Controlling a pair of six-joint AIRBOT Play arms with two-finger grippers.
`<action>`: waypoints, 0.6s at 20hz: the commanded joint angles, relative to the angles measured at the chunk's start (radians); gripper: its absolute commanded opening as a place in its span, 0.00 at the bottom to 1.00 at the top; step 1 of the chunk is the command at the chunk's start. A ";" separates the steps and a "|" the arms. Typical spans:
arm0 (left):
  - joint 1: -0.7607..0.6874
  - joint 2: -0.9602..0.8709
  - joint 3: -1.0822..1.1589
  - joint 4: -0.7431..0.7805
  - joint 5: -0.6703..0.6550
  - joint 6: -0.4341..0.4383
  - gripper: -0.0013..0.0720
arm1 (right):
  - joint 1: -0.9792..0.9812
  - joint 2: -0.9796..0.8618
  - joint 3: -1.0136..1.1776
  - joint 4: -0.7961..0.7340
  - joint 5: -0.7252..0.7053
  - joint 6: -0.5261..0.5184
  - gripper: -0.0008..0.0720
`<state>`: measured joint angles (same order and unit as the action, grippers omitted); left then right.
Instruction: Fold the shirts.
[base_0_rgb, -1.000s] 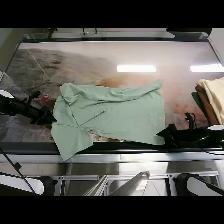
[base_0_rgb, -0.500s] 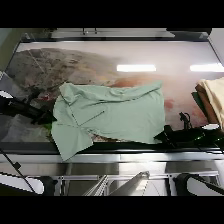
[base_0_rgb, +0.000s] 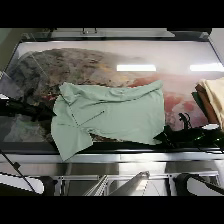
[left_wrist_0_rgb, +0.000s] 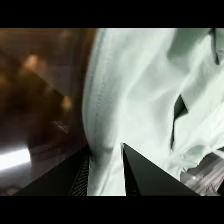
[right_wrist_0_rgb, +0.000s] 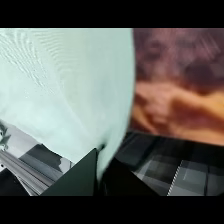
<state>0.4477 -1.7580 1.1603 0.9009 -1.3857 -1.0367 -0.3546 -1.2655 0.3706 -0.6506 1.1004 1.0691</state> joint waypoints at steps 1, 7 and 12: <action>-0.026 0.001 -0.045 0.030 -0.088 0.026 0.36 | 0.000 0.000 0.013 0.008 0.003 0.000 0.03; 0.048 0.002 -0.101 0.063 -0.060 0.026 0.10 | 0.000 0.002 0.051 0.008 0.028 0.000 0.03; 0.122 0.002 -0.049 -0.051 -0.163 0.029 0.04 | 0.000 0.013 0.064 0.013 0.033 0.000 0.03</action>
<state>0.5350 -1.7584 1.0981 0.9348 -1.4651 -1.0115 -0.3542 -1.2594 0.4255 -0.6453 1.1229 1.0691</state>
